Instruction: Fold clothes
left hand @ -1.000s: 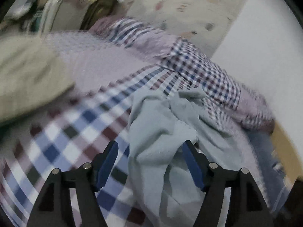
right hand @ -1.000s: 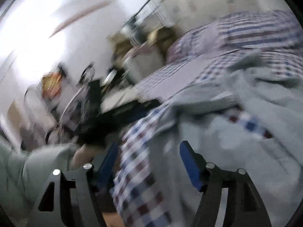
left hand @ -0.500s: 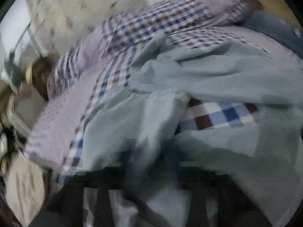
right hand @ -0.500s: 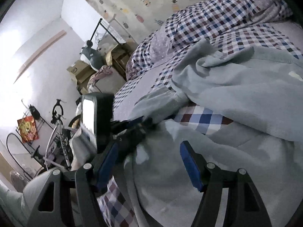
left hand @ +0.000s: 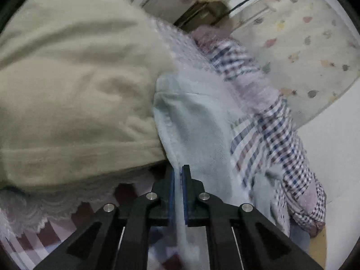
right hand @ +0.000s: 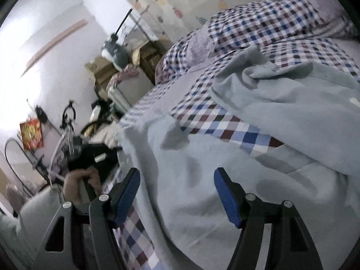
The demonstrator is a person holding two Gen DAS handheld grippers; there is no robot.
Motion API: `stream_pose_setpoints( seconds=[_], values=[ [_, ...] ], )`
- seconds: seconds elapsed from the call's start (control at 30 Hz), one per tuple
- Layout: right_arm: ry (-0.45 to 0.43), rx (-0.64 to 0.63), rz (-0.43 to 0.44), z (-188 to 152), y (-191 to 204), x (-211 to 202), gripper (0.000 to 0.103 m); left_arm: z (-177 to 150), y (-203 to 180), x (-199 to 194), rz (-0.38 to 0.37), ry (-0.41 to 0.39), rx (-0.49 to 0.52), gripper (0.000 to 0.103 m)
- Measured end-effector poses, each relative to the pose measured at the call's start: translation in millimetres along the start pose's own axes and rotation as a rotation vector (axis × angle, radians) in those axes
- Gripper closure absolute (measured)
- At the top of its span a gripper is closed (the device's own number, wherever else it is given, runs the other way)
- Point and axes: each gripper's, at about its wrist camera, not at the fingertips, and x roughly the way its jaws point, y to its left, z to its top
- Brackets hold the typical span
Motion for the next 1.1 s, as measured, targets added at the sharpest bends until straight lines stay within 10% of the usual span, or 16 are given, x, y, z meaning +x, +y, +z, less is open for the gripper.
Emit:
stream_pose_setpoints(
  seconds=[0.13,0.3,0.37,0.5,0.67,0.87,1.03,1.1],
  values=[
    [0.059,-0.137,-0.025,-9,30,5,0.031,15,2,-3,-0.099,0.023,0.029,0.035],
    [0.145,-0.355,-0.039,-36,70,14,0.031,27,-10,12,-0.155,0.086,0.126,0.029],
    [0.181,-0.445,-0.057,-49,83,20,0.031,32,-14,18,-0.166,0.109,0.151,0.031],
    [0.245,-0.603,-0.094,-75,101,28,0.053,38,-23,28,-0.148,0.117,0.165,0.097],
    [0.287,-0.684,-0.214,-97,100,44,0.060,46,-26,6,-0.197,0.024,0.128,0.101],
    [0.293,-0.737,-0.246,-98,107,42,0.098,68,-2,-53,-0.258,-0.151,0.052,0.103],
    [0.415,-0.771,0.027,-109,131,26,0.103,60,-6,-39,-0.231,-0.050,0.140,0.103],
    [0.381,-0.767,-0.014,-110,132,26,0.099,56,-8,-32,-0.220,-0.007,0.176,0.098]
  ],
)
